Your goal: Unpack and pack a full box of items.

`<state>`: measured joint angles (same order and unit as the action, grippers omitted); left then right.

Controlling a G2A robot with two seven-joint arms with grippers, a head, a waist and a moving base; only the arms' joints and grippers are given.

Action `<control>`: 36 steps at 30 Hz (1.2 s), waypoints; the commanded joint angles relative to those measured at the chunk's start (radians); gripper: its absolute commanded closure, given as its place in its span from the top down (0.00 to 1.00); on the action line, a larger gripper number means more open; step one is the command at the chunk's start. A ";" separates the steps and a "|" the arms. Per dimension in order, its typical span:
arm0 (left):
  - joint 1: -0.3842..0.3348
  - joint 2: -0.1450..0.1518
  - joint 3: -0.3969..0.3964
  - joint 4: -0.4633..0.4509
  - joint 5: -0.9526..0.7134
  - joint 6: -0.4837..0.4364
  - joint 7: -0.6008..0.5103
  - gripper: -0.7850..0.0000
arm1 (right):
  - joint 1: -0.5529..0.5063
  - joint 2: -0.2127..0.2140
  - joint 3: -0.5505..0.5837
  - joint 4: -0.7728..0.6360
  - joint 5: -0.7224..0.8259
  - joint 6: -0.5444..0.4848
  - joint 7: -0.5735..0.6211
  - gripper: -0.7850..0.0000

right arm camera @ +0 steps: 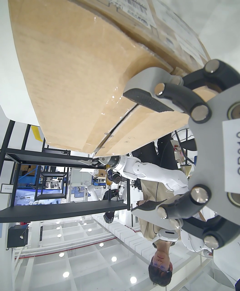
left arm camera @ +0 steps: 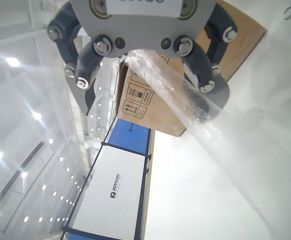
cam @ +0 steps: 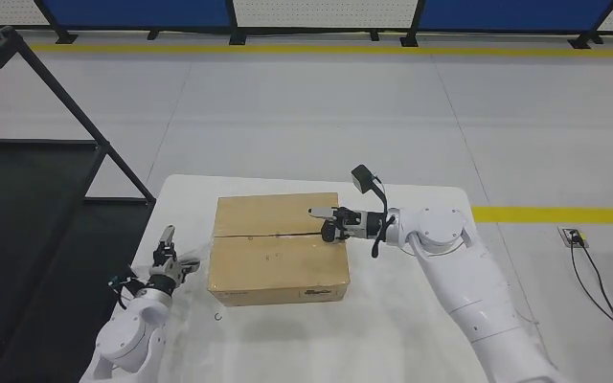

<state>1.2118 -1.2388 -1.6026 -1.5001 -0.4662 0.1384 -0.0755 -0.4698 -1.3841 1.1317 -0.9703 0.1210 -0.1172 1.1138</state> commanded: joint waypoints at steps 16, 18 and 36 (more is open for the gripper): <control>0.012 -0.002 -0.053 -0.113 -0.005 -0.074 0.052 1.00 | 0.000 0.000 0.000 0.000 0.000 0.000 0.000 1.00; 0.012 -0.002 -0.057 -0.133 0.002 -0.073 0.053 1.00 | 0.000 0.000 0.000 0.000 0.000 0.000 0.000 1.00; -0.047 -0.003 -0.066 -0.118 0.011 -0.042 0.062 1.00 | 0.000 0.000 0.000 0.000 0.000 0.000 0.000 1.00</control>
<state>1.1681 -1.2419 -1.6643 -1.6231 -0.4510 0.0947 -0.0132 -0.4698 -1.3841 1.1317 -0.9703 0.1210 -0.1172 1.1138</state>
